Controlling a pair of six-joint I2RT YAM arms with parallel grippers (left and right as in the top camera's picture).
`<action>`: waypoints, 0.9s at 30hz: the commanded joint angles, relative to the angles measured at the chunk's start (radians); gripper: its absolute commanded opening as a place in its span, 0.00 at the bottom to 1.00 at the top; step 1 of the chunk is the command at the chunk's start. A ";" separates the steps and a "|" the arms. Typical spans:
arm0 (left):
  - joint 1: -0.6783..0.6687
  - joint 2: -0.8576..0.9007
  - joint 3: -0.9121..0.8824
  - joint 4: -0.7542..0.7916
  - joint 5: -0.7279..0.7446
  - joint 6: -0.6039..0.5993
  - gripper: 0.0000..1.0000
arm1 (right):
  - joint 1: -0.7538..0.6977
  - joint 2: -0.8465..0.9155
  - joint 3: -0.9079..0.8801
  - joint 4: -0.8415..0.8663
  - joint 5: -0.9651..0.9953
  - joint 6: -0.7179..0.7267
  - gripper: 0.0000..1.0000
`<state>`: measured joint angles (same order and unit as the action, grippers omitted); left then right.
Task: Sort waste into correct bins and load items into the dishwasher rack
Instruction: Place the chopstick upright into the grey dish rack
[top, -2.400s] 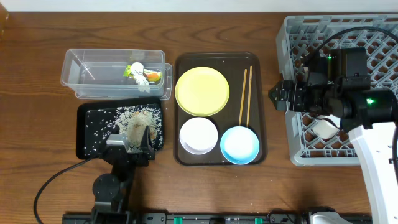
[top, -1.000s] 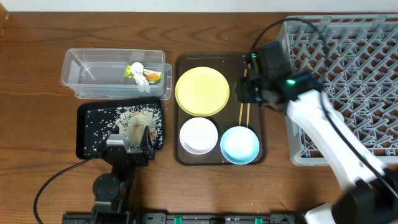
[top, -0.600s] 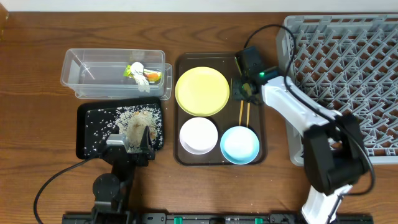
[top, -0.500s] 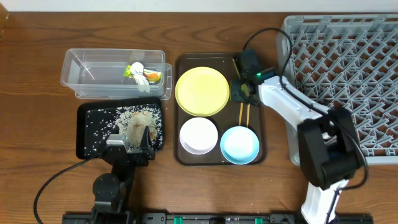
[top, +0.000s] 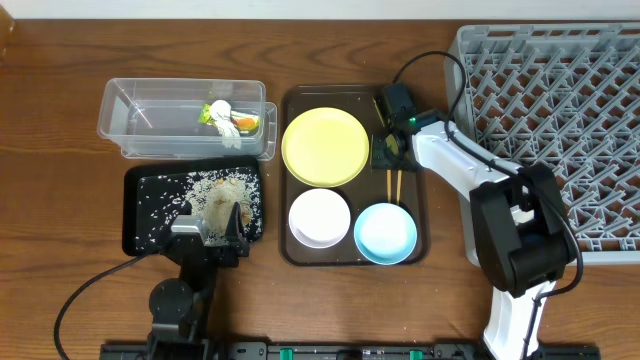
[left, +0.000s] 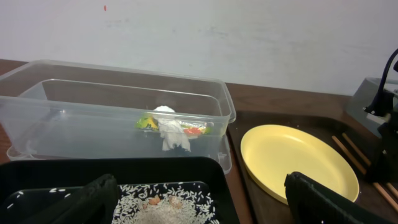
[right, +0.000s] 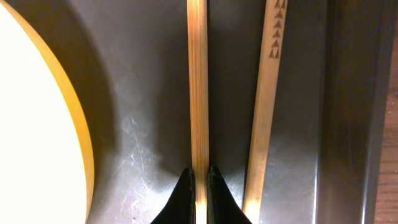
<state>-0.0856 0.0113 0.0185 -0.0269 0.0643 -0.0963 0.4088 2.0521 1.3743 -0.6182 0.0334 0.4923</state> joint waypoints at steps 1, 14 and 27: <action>0.006 -0.005 -0.014 -0.037 0.003 0.010 0.88 | -0.019 -0.058 0.022 -0.014 -0.047 -0.034 0.01; 0.006 -0.005 -0.014 -0.037 0.003 0.010 0.88 | -0.253 -0.439 0.034 -0.117 0.060 -0.396 0.01; 0.006 -0.005 -0.014 -0.037 0.003 0.010 0.88 | -0.394 -0.286 0.029 -0.093 0.053 -0.568 0.15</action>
<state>-0.0856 0.0113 0.0185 -0.0269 0.0643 -0.0963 0.0174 1.7412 1.4109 -0.7155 0.0864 -0.0357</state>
